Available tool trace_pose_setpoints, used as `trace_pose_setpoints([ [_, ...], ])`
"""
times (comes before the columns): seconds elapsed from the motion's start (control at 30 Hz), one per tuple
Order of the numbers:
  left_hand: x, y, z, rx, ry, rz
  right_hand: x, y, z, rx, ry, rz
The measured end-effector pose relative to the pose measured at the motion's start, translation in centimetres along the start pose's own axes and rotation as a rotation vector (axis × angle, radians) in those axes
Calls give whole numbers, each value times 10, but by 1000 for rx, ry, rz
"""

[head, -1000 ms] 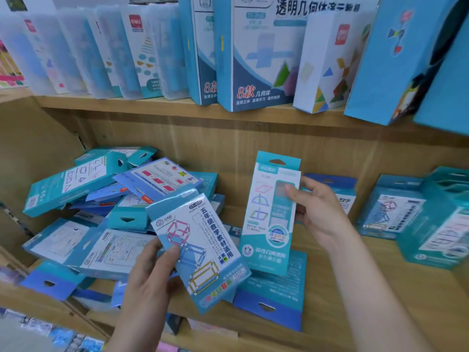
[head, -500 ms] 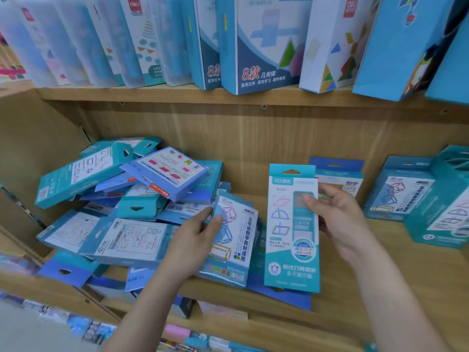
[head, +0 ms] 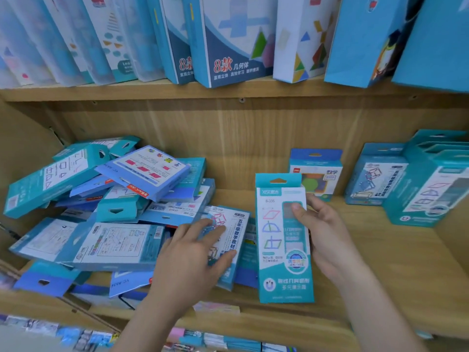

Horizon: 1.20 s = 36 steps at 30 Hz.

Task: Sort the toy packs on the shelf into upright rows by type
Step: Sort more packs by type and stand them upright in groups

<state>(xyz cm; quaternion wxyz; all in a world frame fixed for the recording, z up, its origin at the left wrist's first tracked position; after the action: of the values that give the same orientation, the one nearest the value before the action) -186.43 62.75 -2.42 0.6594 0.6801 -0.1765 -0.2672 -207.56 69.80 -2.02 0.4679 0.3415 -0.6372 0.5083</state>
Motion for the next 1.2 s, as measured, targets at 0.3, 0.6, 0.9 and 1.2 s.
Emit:
trace_pose_setpoints([
  [0.3, -74, 11, -6, 175, -210, -1011, 22, -3, -27, 20, 66, 72],
  [0.6, -146, -4, 2, 18, -350, -737, 60, 25, -77, -247, 137, -1035],
  [0.9, -260, -29, 59, 48, -429, -868, 85, 122, -122, -603, 187, -1199],
  [1.2, -332, -69, 124, -22, -371, -782, 60, 194, -121, -447, 95, -1107],
])
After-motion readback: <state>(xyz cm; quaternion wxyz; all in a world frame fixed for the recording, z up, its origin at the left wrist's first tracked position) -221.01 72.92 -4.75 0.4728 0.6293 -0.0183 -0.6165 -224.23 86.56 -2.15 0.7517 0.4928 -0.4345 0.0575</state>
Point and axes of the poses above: each hand's wrist, its own z-axis towards the middle knuckle, its own y-axis out of the back of the hand, x = y × z, the point moved 7 cm from there along z, towards the middle knuckle, and after that the axes turned 14 degrees about x, right-handed, at the moved point
